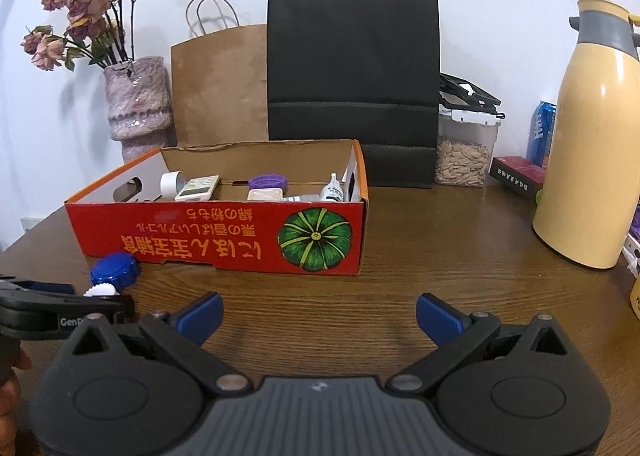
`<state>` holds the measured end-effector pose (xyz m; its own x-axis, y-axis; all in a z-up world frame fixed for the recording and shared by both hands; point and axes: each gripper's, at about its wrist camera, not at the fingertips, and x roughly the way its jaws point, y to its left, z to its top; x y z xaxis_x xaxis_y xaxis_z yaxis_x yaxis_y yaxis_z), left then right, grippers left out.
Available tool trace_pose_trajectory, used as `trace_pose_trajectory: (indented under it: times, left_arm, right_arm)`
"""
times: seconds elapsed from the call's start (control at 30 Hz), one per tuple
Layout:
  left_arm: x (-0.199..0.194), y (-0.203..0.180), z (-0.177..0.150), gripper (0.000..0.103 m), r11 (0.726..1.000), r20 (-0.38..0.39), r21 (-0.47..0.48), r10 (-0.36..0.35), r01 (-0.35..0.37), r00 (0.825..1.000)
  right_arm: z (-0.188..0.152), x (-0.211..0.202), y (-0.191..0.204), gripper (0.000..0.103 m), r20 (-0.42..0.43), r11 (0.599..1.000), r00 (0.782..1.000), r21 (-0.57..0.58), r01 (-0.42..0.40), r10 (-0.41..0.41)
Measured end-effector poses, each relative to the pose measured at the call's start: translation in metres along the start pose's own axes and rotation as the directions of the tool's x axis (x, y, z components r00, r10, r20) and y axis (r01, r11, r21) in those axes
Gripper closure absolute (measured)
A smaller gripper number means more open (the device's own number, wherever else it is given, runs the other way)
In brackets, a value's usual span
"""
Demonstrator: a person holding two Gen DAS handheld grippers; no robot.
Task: Organize rigid objects
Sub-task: 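Grasp white ridged cap with left gripper, then grasp blue ridged cap with right gripper while left gripper holds white cap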
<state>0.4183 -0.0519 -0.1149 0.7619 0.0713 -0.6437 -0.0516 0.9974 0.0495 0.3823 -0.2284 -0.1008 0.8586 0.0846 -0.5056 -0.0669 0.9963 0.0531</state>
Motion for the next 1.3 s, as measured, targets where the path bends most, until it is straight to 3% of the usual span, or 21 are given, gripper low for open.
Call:
trace_pose_trajectory:
  times: [0.63,1.3]
  left_arm:
    - [-0.027,0.026,0.007,0.062,1.0,0.085,-0.014,0.005,-0.004,0.996]
    - [-0.028,0.104,0.019,0.062,0.996,0.128,-0.054,0.074,-0.068,0.989]
  right_arm:
    - [-0.001,-0.002,0.008,0.0,0.01,1.0,1.0,-0.015,-0.024,0.024]
    - [0.005,0.016,0.096,0.0,-0.014,0.988,0.991,-0.079,-0.134,0.134]
